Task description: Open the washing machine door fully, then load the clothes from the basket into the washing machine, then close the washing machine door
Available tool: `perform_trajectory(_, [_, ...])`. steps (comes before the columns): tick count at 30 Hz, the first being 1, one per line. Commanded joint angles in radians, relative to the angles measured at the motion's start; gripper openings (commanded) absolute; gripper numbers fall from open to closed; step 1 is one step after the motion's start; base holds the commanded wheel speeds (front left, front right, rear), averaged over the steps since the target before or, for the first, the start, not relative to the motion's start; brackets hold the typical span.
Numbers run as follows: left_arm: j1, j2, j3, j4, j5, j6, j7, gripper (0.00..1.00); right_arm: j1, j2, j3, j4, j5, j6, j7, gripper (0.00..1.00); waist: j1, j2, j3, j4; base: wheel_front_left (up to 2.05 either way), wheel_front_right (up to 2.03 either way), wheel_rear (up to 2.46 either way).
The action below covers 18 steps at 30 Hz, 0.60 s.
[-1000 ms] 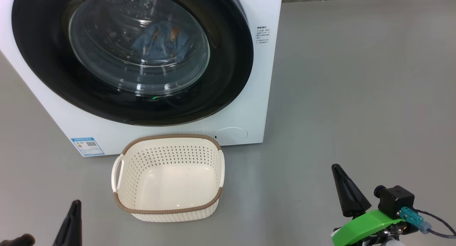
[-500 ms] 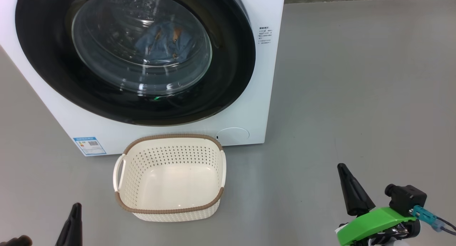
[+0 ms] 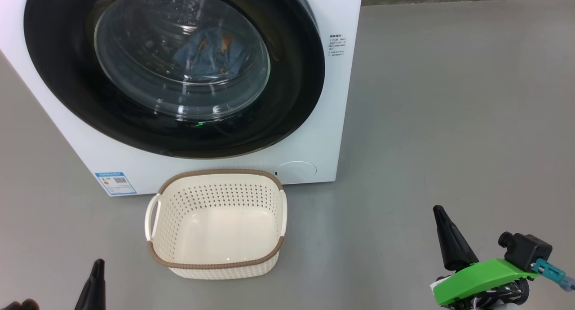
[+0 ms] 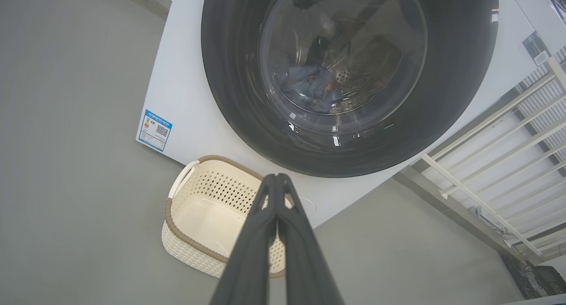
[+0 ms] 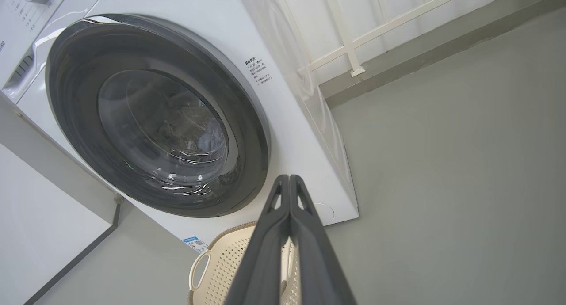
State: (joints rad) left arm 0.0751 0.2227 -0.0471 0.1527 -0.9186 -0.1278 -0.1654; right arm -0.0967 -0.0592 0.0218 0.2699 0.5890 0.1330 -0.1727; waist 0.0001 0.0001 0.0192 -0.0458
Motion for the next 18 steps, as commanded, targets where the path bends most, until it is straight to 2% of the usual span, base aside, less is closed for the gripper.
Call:
perform_trajectory(1, [-0.053, 0.011, 0.025, -0.016, -0.024, 0.002, 0.009, 0.0, -0.022, -0.009, 0.001, -0.025, 0.035, -0.001, 0.007, 0.0, -0.0001, -0.0001, 0.0, 0.001, 0.0, 0.0, 0.0])
perform_trajectory(18, [-0.079, -0.021, 0.049, 0.005, -0.151, 0.001, 0.058, 0.0, -0.021, -0.016, -0.011, -0.025, 0.232, -0.001, 0.048, 0.0, -0.0001, -0.0001, -0.004, 0.009, 0.0, 0.0, 0.0])
